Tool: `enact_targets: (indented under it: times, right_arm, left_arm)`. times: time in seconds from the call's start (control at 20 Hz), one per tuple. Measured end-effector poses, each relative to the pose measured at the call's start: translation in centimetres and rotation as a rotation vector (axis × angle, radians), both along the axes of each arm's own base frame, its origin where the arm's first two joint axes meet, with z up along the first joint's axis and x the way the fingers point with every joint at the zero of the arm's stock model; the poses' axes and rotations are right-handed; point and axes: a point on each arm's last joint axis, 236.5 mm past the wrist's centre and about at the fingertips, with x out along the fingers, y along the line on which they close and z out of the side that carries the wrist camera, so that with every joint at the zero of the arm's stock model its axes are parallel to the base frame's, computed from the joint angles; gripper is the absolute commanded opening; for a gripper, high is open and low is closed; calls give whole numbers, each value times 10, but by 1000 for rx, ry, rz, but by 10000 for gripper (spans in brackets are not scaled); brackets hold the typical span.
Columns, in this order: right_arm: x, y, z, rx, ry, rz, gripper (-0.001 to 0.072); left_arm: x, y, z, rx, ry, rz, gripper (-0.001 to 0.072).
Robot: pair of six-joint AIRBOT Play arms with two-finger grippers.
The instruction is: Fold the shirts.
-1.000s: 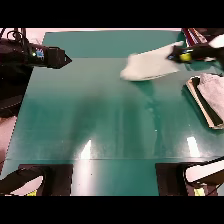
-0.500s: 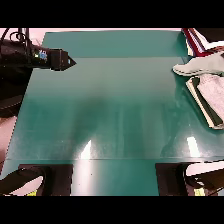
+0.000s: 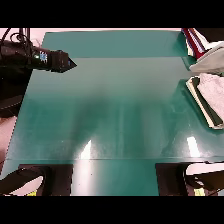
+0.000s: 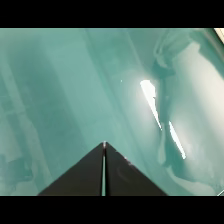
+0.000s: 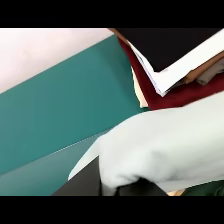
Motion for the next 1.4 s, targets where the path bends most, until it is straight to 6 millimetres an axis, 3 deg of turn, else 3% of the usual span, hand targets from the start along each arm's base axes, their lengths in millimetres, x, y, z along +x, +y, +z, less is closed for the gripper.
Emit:
enact_targets:
  times: [0.2, 0.35, 0.6, 0.9, 0.95, 1.0, 1.05, 1.15, 1.25, 1.4]
  right_arm:
    - [-33, -7, 11, -21, 1, -40, 17]
    - [-63, -17, -3, -28, 56, -76, 17]
    - [-125, -24, -62, -21, 261, -141, 18]
    - [-217, -21, -155, 66, 543, -224, 32]
    - [-230, -20, -167, 89, 576, -238, 167]
    - [-243, -18, -179, 112, 608, -252, 377]
    - [-255, -16, -187, 132, 631, -264, 495]
    - [-273, -15, -198, 162, 657, -294, 527]
    - [-285, -20, -194, 167, 650, -334, 527]
    - [-287, -29, -159, 117, 576, -385, 527]
  left_arm:
    - [-2, 0, -2, 4, 8, -4, 24]
    - [-2, 0, -2, 11, 6, -11, 24]
    - [-3, 0, -2, 19, -1, -19, 23]
    - [-4, 0, -4, 34, -5, -36, 24]
    - [-4, 0, -4, 35, -5, -37, 24]
    - [-5, 0, -5, 37, -4, -40, 24]
    - [-5, 0, -5, 39, -3, -42, 24]
    - [-6, 0, -5, 41, -3, -44, 24]
    - [-6, 0, -5, 42, -5, -45, 24]
    - [-6, 0, -5, 42, -5, -46, 24]
